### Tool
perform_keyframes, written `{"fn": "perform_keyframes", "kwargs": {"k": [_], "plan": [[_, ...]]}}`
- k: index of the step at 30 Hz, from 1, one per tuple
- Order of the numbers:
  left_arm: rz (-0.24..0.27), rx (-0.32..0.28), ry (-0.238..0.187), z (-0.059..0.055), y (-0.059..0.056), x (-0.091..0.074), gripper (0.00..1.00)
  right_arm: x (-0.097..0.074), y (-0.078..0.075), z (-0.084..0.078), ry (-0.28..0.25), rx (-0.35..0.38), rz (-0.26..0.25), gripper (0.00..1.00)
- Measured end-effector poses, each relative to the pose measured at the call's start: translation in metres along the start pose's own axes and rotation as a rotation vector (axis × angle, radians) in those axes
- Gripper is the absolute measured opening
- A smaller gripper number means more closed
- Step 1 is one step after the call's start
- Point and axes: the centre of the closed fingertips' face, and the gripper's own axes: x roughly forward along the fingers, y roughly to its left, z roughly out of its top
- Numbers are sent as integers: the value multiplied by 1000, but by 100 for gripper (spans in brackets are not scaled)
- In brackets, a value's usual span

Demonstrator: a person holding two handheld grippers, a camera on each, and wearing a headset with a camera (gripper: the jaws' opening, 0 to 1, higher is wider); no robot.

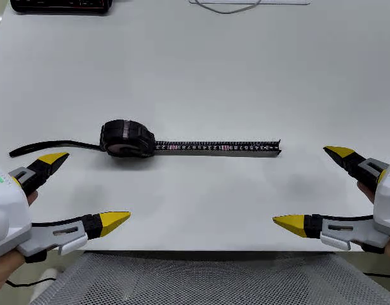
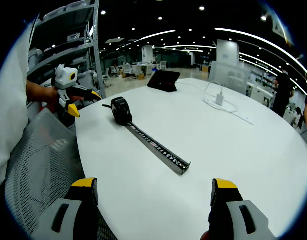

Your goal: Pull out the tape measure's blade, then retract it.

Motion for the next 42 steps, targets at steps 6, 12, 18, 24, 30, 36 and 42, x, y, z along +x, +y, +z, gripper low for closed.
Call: {"fn": "perform_keyframes", "kwargs": {"k": [6,12,18,24,30,36,42], "plan": [[0,0,1,0,0,1,87,0,0,0,1,1,0,93],[-1,1,0,1,0,1,87,0,0,-1,0,5,0,93],[-7,-12,-3,3,-5,8,87,1,0,1,-3,2,0,93],[-16,-10,-5,9,-12,21,88,2,-1,1,-4,1,3,92],[-5,-29,-8,13,-10,32,88,2,-3,2,-6,1,-1,92],[30,-65,-3,16,-4,43,89,2,-3,3,-8,1,1,92],[61,-117,-9,18,3,50,89,3,-4,4,-10,2,-1,92]]}}
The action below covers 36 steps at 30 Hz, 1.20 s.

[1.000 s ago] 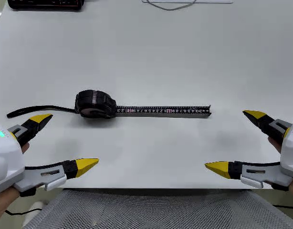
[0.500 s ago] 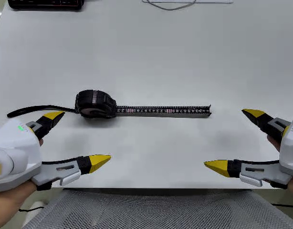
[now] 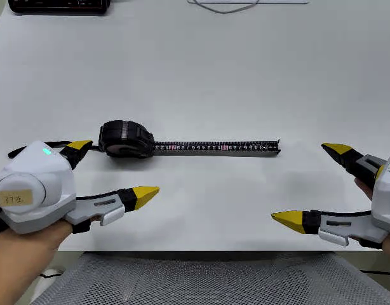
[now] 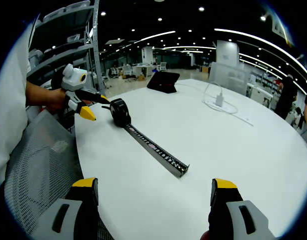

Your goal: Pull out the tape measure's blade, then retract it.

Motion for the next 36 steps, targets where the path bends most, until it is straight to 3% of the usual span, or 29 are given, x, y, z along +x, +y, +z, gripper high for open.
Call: {"fn": "perform_keyframes", "kwargs": {"k": [15,17,19,21,24,26,36], "plan": [[42,-99,-6,0,8,16,88,1,-4,1,-3,2,-5,92],[42,-134,-20,2,7,18,88,0,-4,0,-3,3,-6,92],[53,-120,-13,1,8,20,87,0,-5,0,-2,4,-6,92],[46,-156,-26,2,7,21,87,0,-6,0,-3,4,-8,92],[50,-148,-25,1,7,22,87,0,-7,-1,-3,5,-10,92],[58,-193,-47,3,9,22,86,0,-7,-1,-4,7,-10,92],[79,-226,-62,3,11,27,87,1,-10,0,-7,4,-11,91]]}}
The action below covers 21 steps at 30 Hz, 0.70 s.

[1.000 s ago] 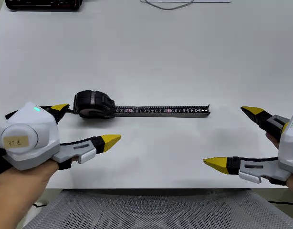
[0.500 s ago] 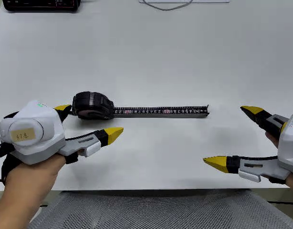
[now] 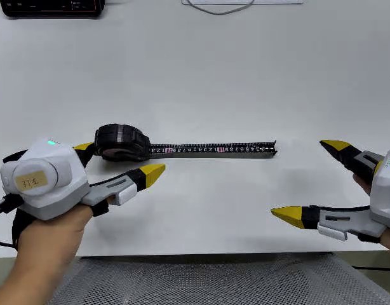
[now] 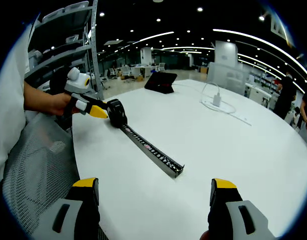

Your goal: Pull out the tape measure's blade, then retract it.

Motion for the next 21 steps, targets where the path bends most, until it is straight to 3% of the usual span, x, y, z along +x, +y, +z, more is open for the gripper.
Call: {"fn": "perform_keyframes", "kwargs": {"k": [8,21], "plan": [[39,-14,-9,2,0,3,87,2,-5,0,7,-19,0,88],[152,-34,-24,3,10,10,80,7,-17,2,16,-50,8,78]]}}
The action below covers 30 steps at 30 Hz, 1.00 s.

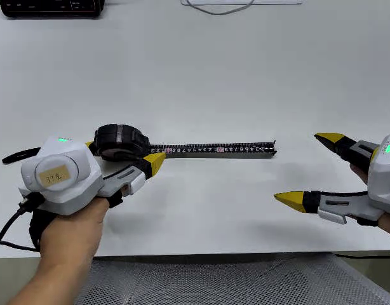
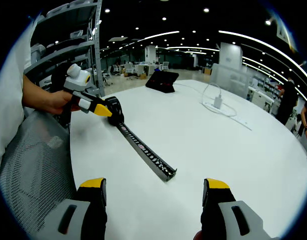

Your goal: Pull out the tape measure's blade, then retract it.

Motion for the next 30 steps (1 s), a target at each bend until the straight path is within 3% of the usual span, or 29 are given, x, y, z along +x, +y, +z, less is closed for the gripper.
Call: {"fn": "perform_keyframes", "kwargs": {"k": [16,30], "plan": [[112,-57,-13,3,16,7,65,4,-4,-1,7,-9,11,72],[137,-83,-8,2,22,10,59,6,-4,-2,12,-21,20,69]]}}
